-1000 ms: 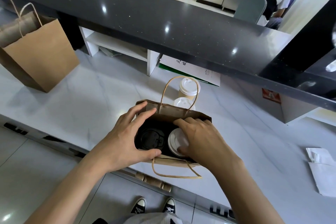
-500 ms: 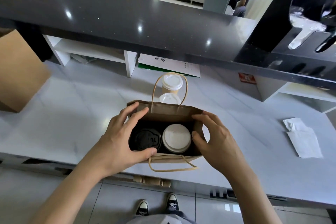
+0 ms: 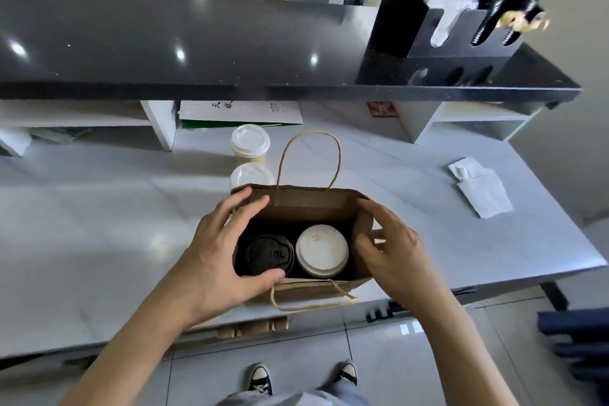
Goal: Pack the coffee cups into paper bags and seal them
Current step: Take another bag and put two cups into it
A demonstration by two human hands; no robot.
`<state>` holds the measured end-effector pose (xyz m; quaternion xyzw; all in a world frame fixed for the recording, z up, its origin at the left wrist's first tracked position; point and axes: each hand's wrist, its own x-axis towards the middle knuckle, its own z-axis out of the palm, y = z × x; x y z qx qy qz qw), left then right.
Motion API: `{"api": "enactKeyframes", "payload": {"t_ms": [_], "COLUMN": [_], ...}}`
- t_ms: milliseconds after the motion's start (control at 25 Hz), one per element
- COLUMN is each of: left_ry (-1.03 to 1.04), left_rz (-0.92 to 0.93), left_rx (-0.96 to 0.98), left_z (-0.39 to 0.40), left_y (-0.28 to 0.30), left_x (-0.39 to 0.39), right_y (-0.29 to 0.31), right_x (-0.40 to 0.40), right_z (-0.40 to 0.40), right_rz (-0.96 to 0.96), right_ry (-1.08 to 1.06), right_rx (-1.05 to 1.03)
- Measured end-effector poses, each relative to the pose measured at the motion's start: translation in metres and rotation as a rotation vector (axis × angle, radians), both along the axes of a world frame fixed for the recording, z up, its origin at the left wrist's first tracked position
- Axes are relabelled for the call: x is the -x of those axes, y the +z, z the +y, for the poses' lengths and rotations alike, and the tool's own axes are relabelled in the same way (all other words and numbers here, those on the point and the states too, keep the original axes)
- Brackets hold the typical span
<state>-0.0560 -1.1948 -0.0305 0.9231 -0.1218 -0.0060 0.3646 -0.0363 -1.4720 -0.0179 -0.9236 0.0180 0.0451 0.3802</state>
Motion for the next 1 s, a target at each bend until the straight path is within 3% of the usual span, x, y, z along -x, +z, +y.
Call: {"api": "enactKeyframes", "payload": {"t_ms": [440, 1000], "left_ry": [-0.101, -0.004], "left_rz": [0.013, 0.049], "left_rx": [-0.052, -0.012], "left_z": [-0.123, -0.298], "left_y": [0.009, 0.005], "left_x": [-0.025, -0.044], "right_y": [0.003, -0.002], "right_x": [-0.004, -0.04], "right_z": [-0.126, -0.306], "right_rz": [0.033, 0.014], "right_ry": [-0.059, 0.074], "right_rx": [-0.089, -0.122]}}
